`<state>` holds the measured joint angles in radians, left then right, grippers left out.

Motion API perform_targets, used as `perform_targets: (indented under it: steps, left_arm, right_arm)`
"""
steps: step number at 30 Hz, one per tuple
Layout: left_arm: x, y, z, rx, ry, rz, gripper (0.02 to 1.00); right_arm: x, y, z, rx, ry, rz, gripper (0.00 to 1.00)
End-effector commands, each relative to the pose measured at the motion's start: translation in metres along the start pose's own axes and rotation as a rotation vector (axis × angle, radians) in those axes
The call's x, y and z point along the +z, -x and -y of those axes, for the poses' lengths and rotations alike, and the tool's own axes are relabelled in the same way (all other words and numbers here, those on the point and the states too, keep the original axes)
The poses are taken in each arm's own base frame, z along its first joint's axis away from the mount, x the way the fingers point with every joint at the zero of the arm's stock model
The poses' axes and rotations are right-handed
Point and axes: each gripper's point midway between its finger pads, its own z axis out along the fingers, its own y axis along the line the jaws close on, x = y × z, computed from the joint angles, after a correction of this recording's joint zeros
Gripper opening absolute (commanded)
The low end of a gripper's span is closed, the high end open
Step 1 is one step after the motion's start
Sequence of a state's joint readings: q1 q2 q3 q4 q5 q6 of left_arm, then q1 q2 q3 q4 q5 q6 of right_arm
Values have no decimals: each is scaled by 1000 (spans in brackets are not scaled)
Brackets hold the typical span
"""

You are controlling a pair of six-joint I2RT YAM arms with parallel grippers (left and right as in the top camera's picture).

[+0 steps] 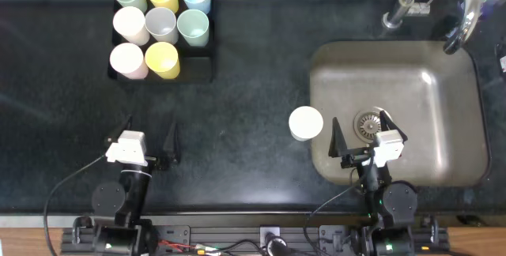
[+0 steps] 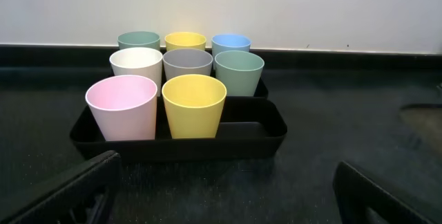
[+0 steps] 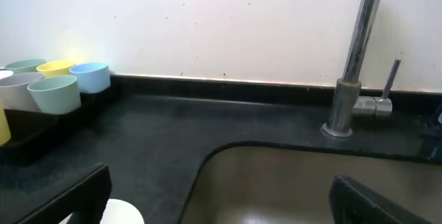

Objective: Store Cups

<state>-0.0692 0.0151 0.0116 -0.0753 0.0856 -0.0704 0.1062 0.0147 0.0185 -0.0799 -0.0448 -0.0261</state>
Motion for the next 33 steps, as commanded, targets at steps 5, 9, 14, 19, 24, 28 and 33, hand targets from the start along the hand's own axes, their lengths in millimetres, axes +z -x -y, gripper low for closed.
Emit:
perform_targets:
  steps: [5, 9, 14, 19, 24, 28, 33]
  left_arm:
    - [-1, 1, -3, 18, 17, 8, 1000]
    - [-1, 1, -4, 18, 17, 8, 998]
    - [-1, 1, -3, 18, 17, 8, 998]
    - [-1, 1, -3, 18, 17, 8, 1000]
    - [-1, 1, -4, 18, 17, 8, 1000]
    - [-1, 1, -3, 18, 17, 8, 998]
    - [-1, 1, -3, 18, 17, 8, 1000]
  right_arm:
    - [0, -3, 1, 4, -7, 3, 998]
    - [0, -3, 1, 4, -7, 3, 998]
    - [0, -3, 1, 4, -7, 3, 998]
    - [0, -3, 2, 3, -7, 3, 998]
    - [0, -3, -1, 4, 7, 3, 998]
    - [0, -3, 0, 4, 4, 4, 998]
    - [1, 2, -3, 5, 17, -2, 998]
